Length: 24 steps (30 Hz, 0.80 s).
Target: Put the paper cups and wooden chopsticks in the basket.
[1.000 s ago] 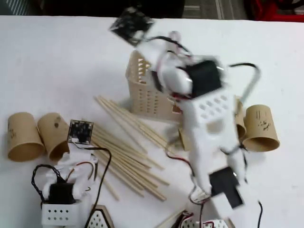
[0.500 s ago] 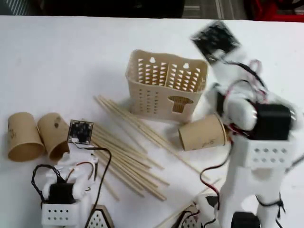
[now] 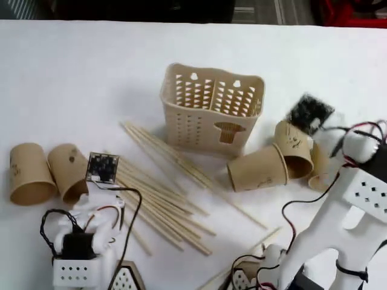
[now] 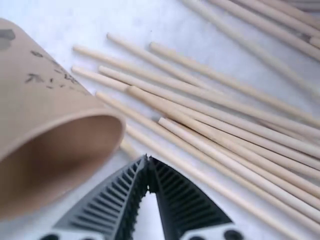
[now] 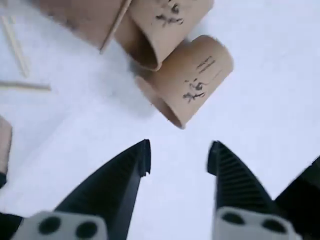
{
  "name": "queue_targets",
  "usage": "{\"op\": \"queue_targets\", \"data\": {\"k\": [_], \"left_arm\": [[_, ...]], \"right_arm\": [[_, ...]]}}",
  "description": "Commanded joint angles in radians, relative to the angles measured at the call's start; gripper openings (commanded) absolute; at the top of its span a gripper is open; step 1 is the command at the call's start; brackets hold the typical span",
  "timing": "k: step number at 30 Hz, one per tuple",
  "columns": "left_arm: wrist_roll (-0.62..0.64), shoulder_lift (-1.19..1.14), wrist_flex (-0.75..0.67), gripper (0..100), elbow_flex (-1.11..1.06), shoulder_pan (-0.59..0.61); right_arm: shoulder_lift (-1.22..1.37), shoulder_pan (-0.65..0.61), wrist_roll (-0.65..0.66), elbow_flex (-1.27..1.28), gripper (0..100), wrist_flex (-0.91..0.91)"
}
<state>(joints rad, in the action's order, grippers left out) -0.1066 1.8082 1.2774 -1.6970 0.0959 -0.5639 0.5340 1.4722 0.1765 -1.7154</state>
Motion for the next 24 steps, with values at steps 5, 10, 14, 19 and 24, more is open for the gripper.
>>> {"op": "queue_targets", "data": {"k": [5, 10, 14, 19, 24], "left_arm": [[-0.009, 0.007, 0.005, 3, 0.005, 0.001], [-0.009, 0.007, 0.005, 3, 0.005, 0.001], [-0.009, 0.007, 0.005, 3, 0.005, 0.001], [-0.009, 0.007, 0.005, 3, 0.005, 0.001], [-0.009, 0.007, 0.005, 3, 0.005, 0.001]], "right_arm": [[-0.022, 0.111, 0.216, 0.201, 30.0, 0.179], [-0.022, 0.113, 0.221, 0.427, 29.8, 0.458], [-0.022, 0.11, 0.219, 0.557, 29.8, 0.631], [-0.021, 0.113, 0.106, 0.631, 29.7, 0.786], [-0.021, 0.088, -0.011, 0.727, 29.6, 0.958]]}}
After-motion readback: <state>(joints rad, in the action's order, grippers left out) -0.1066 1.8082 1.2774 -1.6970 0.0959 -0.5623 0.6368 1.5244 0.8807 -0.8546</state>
